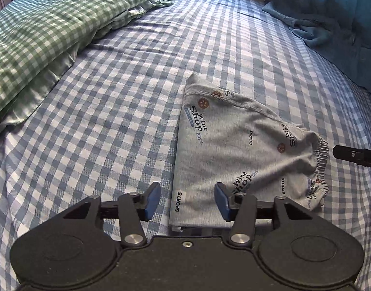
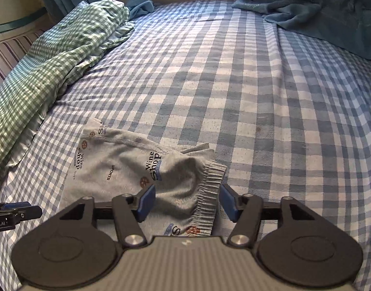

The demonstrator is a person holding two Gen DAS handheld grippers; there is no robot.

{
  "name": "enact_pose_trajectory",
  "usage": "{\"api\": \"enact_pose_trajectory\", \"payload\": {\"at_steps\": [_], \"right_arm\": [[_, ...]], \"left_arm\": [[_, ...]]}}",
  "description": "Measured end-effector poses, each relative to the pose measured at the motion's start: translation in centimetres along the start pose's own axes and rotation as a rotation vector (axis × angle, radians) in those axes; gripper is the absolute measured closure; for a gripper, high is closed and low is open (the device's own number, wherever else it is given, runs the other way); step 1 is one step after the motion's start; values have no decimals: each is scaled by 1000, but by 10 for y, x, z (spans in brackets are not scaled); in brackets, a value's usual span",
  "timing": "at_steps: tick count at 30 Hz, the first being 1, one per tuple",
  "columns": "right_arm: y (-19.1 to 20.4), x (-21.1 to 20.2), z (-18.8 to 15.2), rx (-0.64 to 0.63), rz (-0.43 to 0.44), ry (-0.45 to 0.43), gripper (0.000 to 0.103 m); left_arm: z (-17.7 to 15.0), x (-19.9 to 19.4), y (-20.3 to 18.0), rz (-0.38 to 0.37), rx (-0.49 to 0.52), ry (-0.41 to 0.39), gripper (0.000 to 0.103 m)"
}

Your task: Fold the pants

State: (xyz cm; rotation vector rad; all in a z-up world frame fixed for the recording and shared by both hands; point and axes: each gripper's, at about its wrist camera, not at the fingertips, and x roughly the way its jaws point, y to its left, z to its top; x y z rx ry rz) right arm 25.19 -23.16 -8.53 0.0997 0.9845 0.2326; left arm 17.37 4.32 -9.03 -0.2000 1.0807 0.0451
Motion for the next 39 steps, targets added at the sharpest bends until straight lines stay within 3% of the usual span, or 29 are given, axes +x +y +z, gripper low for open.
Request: {"api": "enact_pose_trajectory", "payload": {"at_steps": [5, 7, 16, 25, 39], "right_arm": [[12, -46, -25, 61, -12, -106, 12], [19, -61, -40, 84, -23, -141, 7], [49, -112, -113, 95, -88, -196, 0], [54, -133, -169, 41, -76, -162, 0], [49, -153, -180, 1, -27, -176, 0]], "left_arm": [[-14, -29, 0, 15, 28, -60, 5], [-22, -40, 0, 31, 47, -104, 1], [-83, -73, -8, 44, 168, -193, 1], [-135, -95, -16, 71, 123, -200, 1], [-164, -112, -27, 120, 113, -217, 1]]}}
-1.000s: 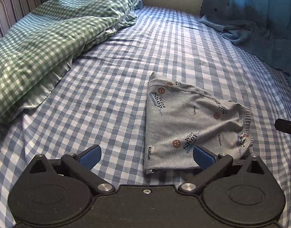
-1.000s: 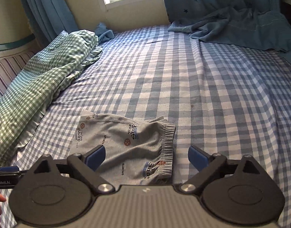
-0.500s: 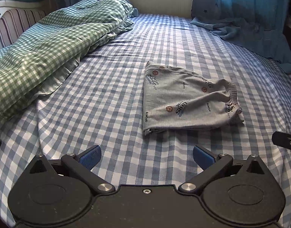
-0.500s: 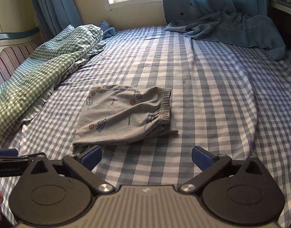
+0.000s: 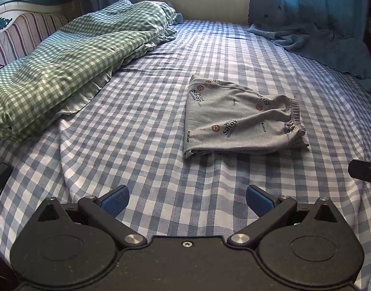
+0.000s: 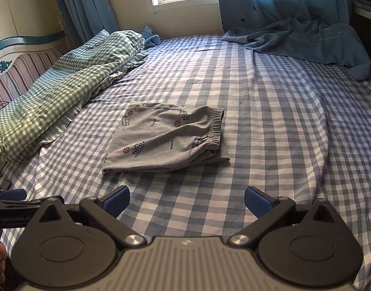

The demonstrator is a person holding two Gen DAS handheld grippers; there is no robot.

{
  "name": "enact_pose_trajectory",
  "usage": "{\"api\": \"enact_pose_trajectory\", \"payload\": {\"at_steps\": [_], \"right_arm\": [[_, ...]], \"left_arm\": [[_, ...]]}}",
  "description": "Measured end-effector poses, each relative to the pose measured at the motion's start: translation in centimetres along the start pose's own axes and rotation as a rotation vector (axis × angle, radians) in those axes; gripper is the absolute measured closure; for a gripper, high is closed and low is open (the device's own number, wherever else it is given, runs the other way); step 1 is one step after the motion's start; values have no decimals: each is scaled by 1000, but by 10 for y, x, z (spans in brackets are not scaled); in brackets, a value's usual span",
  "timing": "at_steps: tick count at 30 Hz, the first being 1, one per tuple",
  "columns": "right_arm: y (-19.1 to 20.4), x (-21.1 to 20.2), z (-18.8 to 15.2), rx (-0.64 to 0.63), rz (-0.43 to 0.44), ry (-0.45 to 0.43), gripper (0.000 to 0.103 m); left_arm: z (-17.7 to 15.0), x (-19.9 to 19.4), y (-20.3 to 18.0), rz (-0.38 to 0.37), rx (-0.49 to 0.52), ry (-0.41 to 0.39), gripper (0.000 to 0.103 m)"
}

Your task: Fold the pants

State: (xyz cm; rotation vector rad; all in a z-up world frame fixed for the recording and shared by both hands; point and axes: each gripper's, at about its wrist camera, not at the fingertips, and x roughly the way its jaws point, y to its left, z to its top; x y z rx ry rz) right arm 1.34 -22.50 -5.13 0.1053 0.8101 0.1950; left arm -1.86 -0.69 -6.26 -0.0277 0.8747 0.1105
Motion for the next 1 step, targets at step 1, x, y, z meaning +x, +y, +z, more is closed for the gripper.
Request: {"api": "enact_pose_trajectory", "payload": {"at_steps": [1], "right_arm": [[0, -1, 0, -1, 5, -1, 0]], "left_arm": [[-1, -1, 0, 3, -1, 1, 1]]}}
